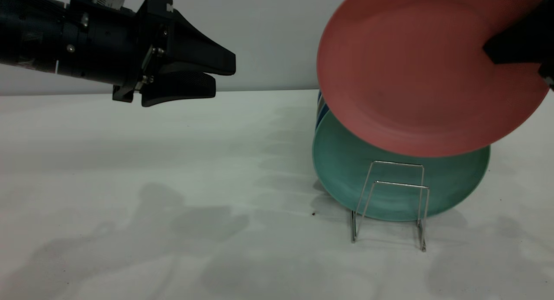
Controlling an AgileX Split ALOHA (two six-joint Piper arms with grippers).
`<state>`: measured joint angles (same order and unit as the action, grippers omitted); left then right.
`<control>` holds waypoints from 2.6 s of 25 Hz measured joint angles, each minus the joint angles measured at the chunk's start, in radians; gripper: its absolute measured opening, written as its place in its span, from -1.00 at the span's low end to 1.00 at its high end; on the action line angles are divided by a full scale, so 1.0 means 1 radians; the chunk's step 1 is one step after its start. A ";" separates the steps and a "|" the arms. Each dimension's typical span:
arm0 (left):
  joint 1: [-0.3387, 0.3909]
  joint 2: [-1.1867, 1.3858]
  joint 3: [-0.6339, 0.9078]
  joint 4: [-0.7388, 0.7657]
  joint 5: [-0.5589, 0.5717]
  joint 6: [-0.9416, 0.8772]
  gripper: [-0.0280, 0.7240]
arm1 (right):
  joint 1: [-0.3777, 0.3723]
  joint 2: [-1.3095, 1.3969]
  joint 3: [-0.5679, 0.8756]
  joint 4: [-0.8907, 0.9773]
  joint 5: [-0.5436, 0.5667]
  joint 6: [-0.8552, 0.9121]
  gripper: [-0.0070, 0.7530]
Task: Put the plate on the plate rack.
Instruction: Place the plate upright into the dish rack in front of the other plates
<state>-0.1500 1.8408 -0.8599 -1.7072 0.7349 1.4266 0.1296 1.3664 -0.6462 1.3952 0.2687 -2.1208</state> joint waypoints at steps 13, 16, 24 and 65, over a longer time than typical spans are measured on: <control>0.000 0.000 0.000 -0.002 0.000 0.009 0.49 | 0.000 0.093 -0.027 0.017 0.009 -0.001 -0.72; 0.000 0.000 0.000 -0.003 0.000 0.010 0.49 | 0.000 0.112 -0.030 0.016 0.009 -0.001 -0.72; 0.000 0.000 0.000 -0.005 0.000 0.014 0.49 | 0.000 0.162 -0.035 0.016 0.009 -0.001 -0.72; 0.000 0.000 0.000 -0.024 0.000 0.031 0.44 | 0.000 0.226 -0.068 0.012 0.111 -0.001 -0.73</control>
<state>-0.1500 1.8408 -0.8599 -1.7308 0.7349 1.4575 0.1296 1.5926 -0.7139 1.4075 0.3796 -2.1218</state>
